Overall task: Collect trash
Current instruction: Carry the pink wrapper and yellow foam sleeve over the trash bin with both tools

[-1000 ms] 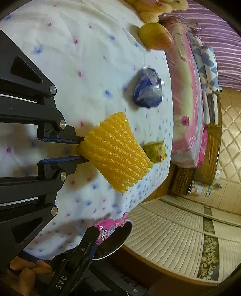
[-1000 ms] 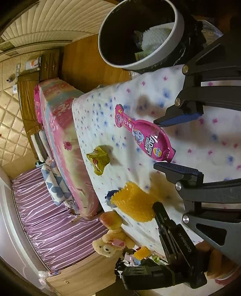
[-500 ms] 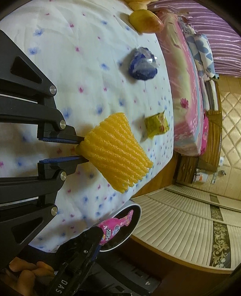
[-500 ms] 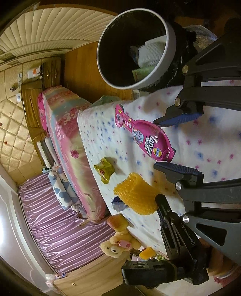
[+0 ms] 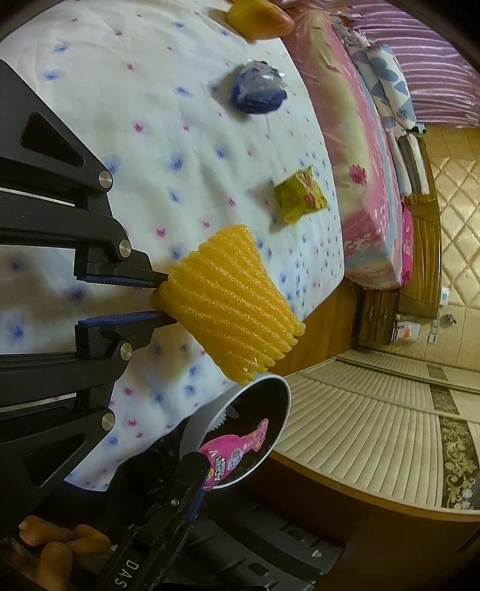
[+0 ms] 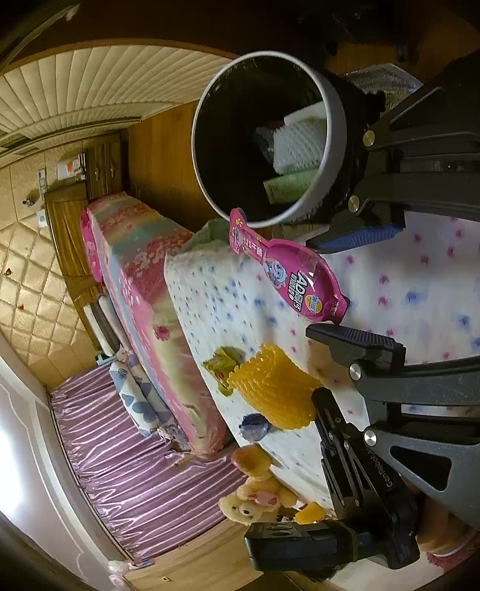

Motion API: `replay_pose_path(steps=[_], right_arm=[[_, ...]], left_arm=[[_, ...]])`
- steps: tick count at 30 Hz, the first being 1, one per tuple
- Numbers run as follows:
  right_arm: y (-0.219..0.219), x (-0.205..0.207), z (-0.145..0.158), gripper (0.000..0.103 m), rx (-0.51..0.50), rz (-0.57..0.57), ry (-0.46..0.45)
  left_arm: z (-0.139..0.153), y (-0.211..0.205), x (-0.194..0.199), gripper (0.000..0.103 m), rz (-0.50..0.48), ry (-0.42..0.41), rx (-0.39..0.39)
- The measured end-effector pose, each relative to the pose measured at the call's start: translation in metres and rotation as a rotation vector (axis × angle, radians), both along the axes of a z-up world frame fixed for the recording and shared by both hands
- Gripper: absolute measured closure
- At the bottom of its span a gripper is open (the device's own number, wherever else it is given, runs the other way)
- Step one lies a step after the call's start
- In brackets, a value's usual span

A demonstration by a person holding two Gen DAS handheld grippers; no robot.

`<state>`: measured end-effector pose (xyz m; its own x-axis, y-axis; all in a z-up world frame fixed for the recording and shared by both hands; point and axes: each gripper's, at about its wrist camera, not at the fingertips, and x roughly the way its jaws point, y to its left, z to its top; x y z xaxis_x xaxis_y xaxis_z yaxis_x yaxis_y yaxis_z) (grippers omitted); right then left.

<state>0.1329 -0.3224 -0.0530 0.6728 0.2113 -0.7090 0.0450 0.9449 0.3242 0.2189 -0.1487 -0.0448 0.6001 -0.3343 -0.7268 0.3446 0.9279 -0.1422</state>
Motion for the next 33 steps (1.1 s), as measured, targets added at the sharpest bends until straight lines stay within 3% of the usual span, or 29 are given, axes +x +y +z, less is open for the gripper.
replay_pose_path(steps=[33], right_arm=[[-0.077, -0.008, -0.003, 0.063, -0.004, -0.159, 0.011]], left_arm=[[-0.005, -0.080, 0.034, 0.091, -0.134, -0.013, 0.057]])
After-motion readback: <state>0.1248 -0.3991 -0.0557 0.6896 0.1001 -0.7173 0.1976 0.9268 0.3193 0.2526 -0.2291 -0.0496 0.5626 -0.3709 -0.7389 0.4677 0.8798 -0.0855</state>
